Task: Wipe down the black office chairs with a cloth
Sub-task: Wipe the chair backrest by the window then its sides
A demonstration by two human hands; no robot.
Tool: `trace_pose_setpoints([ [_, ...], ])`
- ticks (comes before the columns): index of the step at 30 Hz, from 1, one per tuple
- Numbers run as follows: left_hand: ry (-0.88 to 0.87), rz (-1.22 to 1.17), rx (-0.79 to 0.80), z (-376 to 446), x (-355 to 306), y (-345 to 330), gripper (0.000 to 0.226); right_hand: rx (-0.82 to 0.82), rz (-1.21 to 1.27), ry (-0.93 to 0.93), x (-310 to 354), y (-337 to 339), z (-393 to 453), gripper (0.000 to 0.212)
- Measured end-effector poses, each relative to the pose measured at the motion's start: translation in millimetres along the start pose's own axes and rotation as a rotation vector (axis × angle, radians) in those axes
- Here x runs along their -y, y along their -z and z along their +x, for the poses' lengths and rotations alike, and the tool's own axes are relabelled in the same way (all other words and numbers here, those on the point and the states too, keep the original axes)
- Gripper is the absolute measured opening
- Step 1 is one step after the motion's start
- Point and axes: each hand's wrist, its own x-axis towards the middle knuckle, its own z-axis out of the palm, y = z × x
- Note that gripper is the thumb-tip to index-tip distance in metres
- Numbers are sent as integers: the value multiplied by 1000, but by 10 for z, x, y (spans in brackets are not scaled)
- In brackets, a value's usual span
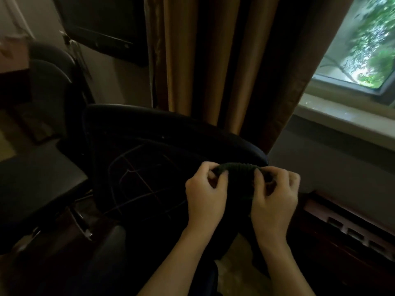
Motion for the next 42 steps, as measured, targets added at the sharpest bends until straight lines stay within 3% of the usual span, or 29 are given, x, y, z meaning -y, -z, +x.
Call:
trace_pose_setpoints([
  [10,-134,192,158,411,-141,82,17,24,-98,-50,239,-141,156,37],
  [16,-310,243,214,659,-206,87,19,-52,-232,-29,362,-215,323,28],
  [22,-423,282,262,862,-46,225,13,-18,-478,128,430,-534,201,28],
  [28,-437,273,223,1072,59,482,13,-25,-511,129,543,-876,173,23],
  [32,-432,291,172,1173,134,720,12,-33,-513,108,692,-1178,23,30],
  [42,-367,453,-121,1595,377,1650,13,214,-346,231,1343,-1992,-227,28],
])
